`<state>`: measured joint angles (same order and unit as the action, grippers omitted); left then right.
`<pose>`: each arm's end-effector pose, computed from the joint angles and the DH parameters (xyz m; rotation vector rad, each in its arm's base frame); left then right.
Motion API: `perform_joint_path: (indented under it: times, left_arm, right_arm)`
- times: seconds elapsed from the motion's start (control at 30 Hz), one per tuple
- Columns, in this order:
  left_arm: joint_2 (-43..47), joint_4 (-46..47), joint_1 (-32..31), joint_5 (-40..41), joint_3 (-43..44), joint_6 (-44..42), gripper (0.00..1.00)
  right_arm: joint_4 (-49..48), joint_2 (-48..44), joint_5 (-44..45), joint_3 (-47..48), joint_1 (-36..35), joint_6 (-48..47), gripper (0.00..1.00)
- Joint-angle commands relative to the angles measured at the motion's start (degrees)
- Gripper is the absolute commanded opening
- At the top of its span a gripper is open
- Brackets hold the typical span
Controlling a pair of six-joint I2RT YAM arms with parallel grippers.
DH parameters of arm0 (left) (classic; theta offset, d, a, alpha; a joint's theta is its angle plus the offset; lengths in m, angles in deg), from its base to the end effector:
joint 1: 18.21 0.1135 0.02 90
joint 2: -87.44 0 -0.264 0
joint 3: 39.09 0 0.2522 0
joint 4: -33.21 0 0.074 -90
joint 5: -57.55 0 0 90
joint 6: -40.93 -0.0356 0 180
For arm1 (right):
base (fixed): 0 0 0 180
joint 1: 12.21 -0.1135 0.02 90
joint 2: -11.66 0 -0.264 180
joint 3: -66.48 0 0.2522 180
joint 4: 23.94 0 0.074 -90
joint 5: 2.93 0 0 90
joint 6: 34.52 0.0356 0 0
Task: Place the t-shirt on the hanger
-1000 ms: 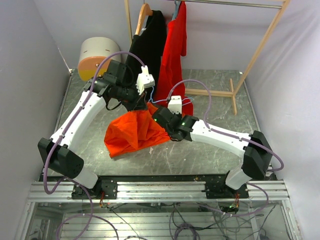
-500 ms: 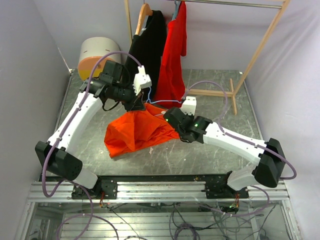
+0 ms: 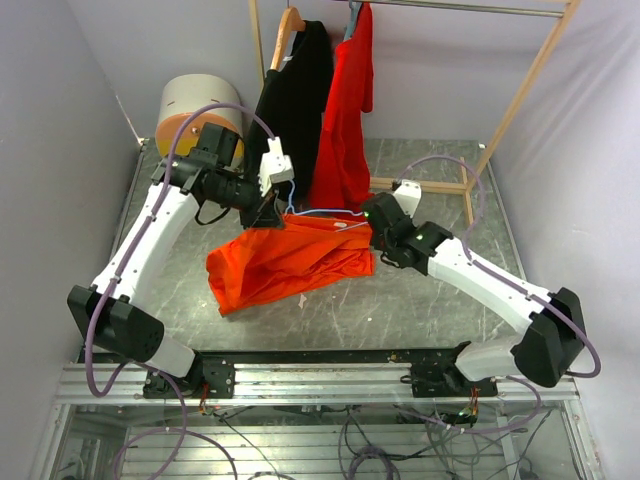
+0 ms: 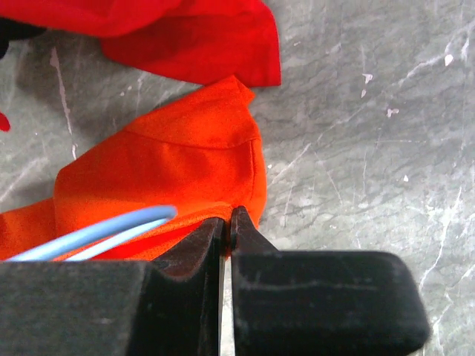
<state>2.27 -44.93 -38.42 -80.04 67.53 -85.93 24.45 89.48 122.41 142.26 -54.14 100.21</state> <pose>0.2596 -0.1236 0.3869 1.3707 1.8832 -0.9075 0.2235 0.1731 0.2832 0.3108 2.2295 0.0338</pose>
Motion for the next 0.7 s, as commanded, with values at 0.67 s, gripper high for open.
perform_joint_path:
  times: [0.67]
  left_arm:
    - [1.1,-5.3,4.3,-1.3,-0.7,-6.4,0.07]
  right_arm:
    - [2.2,-4.5,-1.7,3.8,13.3,-15.7,0.0]
